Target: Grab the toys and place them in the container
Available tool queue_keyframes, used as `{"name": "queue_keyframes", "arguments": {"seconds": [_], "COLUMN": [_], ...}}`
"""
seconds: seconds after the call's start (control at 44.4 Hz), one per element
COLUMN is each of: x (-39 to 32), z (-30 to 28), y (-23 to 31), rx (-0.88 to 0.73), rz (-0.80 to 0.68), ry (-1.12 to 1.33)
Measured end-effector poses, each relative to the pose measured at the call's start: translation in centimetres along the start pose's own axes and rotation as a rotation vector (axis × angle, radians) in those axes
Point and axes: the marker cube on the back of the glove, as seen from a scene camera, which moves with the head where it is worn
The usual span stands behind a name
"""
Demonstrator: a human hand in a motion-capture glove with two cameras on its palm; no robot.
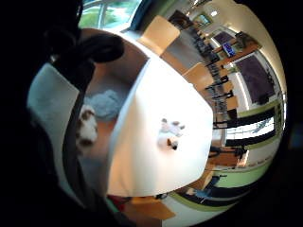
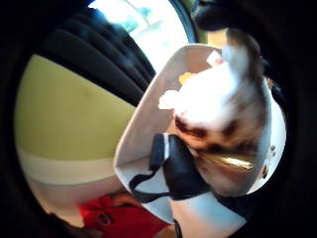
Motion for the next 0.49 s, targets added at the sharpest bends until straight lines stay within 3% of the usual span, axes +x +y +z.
{"name": "queue_keyframes", "arguments": {"seconds": [0.247,0.495], "x": [5.2,14.7], "z": [0.0,1.4], "y": [2.9,8.4], "rx": [0.011,0.002], "rz": [0.074,0.191], "ry": [-0.032,-0.033]}}
